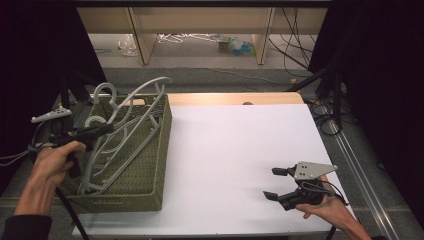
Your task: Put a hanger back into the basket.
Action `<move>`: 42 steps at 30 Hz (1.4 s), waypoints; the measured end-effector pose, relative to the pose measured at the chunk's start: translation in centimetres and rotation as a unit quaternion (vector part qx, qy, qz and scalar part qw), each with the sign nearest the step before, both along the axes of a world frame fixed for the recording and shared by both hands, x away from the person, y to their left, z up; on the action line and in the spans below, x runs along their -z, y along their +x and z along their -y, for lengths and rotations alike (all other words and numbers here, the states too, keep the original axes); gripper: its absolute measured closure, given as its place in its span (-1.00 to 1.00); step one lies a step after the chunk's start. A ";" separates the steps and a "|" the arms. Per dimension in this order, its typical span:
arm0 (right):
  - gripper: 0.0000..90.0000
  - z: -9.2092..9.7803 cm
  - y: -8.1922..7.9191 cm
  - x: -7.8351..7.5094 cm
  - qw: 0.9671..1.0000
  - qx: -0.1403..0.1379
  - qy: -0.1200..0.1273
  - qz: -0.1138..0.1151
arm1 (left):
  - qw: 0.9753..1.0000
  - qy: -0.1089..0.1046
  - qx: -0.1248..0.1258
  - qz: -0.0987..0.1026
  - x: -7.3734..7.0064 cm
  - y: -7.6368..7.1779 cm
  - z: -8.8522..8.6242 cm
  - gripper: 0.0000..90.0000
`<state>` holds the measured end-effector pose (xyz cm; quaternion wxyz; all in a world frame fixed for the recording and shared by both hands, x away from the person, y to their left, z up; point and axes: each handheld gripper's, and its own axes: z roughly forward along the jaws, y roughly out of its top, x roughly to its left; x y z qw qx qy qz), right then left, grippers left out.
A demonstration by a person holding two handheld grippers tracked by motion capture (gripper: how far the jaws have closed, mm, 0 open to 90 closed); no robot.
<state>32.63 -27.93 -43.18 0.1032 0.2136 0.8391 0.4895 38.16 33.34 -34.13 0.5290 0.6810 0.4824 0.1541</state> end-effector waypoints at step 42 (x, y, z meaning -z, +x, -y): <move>-0.58 0.1 0.2 -0.1 1.000 0.001 -0.003 0.001 | 0.997 0.023 0.020 -0.073 3.8 0.3 -2.9 0.76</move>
